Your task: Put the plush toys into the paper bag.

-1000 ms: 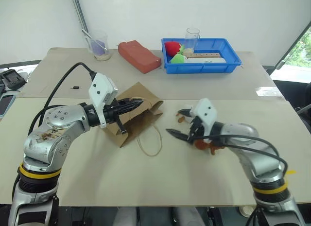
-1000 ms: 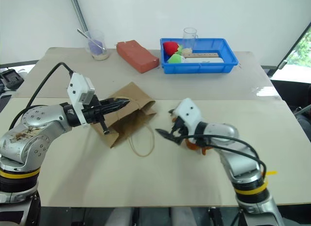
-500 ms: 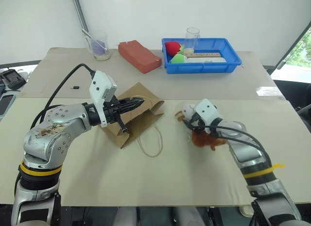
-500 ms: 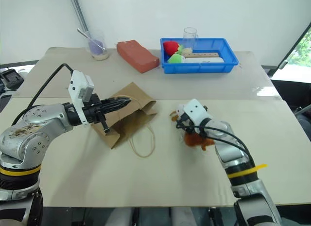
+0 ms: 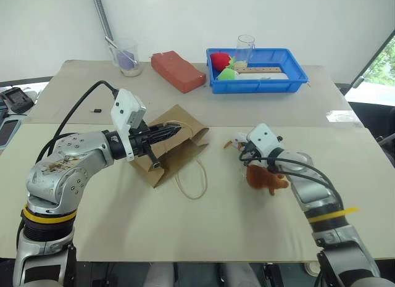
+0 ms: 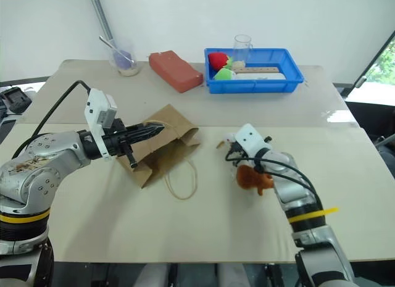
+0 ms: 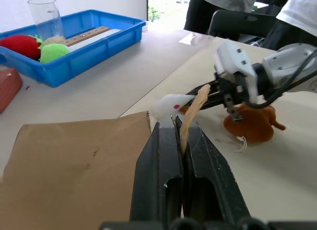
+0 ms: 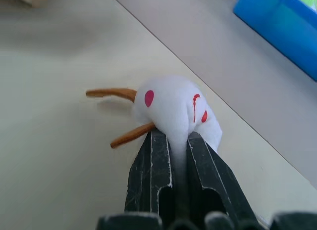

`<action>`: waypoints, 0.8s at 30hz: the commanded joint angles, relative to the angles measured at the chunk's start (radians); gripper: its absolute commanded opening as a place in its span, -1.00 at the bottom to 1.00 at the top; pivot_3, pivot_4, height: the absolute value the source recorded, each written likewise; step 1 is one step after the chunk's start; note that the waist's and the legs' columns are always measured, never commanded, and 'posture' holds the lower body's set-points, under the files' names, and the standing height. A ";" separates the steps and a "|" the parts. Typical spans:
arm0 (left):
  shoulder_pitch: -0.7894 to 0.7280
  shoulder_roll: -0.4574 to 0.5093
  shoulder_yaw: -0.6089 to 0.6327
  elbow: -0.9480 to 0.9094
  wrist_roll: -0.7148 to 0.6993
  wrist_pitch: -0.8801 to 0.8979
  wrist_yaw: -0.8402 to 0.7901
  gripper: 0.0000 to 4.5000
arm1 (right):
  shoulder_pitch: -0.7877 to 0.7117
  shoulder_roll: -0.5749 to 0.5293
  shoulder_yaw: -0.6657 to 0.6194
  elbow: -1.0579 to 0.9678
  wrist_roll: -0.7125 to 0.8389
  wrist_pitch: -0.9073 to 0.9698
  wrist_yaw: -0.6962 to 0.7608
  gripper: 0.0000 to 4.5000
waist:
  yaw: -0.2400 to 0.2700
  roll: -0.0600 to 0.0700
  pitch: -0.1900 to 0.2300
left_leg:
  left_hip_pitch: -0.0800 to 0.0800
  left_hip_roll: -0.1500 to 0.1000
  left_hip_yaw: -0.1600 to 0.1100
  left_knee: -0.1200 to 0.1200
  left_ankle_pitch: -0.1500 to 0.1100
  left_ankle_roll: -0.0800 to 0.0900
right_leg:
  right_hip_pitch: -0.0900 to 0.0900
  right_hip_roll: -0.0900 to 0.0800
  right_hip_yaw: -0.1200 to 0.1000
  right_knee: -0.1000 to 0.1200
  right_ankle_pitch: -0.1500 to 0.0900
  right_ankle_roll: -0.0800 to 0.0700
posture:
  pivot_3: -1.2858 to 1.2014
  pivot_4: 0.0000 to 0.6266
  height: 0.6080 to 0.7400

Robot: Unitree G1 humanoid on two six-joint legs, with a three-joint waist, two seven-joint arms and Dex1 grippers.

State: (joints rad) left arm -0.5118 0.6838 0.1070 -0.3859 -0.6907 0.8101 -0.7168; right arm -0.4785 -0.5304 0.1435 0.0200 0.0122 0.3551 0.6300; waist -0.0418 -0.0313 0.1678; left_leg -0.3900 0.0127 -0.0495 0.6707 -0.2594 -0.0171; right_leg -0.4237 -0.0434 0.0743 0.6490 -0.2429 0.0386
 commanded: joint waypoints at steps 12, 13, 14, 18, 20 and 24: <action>-0.121 -0.038 0.027 0.058 -0.127 0.142 0.013 -1.00 | -0.039 0.078 0.176 -0.399 0.167 0.164 0.139 -0.99 | -0.003 0.000 0.000 | 0.001 0.001 -0.001 0.006 0.000 0.000 | 0.001 0.001 -0.002 0.004 0.000 -0.001 | 0.03 -0.52 1.00; -0.124 -0.042 0.028 0.058 -0.135 0.153 0.016 -1.00 | -0.053 0.106 0.191 -0.369 0.143 0.144 0.115 -0.99 | -0.002 0.000 0.000 | 0.001 0.001 -0.001 0.007 0.000 0.000 | 0.001 0.001 -0.002 0.005 0.000 -0.001 | 0.03 -0.52 1.00; -0.127 -0.045 0.029 0.058 -0.140 0.162 0.019 -1.00 | -0.062 0.125 0.200 -0.348 0.127 0.130 0.100 -0.99 | -0.002 0.000 0.000 | 0.001 0.000 -0.001 0.007 0.000 0.000 | 0.001 0.001 -0.002 0.005 0.000 -0.001 | 0.03 -0.52 1.00; -0.129 -0.051 0.032 0.057 -0.157 0.184 0.031 -1.00 | -0.094 0.191 0.224 -0.278 0.083 0.096 0.057 -0.99 | -0.001 0.000 0.000 | 0.001 0.000 -0.001 0.007 0.000 0.000 | 0.000 0.001 -0.002 0.007 0.000 -0.001 | 0.03 -0.52 1.00; -0.129 -0.058 0.037 0.055 -0.175 0.199 0.041 -1.00 | -0.098 0.203 0.236 -0.242 0.055 0.075 0.047 -0.99 | -0.001 0.000 0.000 | 0.001 0.000 -0.001 0.007 0.000 0.000 | 0.000 0.000 -0.003 0.007 0.000 -0.001 | 0.03 -0.52 1.00; -0.140 -0.065 0.058 0.069 -0.209 0.224 0.062 -1.00 | -0.104 0.223 0.252 -0.187 0.011 0.030 0.033 -0.99 | -0.001 0.000 0.000 | 0.001 0.000 -0.001 0.007 0.000 0.000 | 0.000 0.000 -0.003 0.007 0.000 -0.001 | 0.03 -0.52 1.00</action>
State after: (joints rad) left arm -0.6239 0.6204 0.1302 -0.3105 -0.8713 1.0302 -0.6643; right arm -0.5600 -0.3200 0.3938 -0.1557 0.0366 0.4243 0.6724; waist -0.0429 -0.0311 0.1679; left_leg -0.3893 0.0127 -0.0508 0.6776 -0.2592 -0.0170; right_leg -0.4239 -0.0434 0.0718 0.6558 -0.2425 0.0378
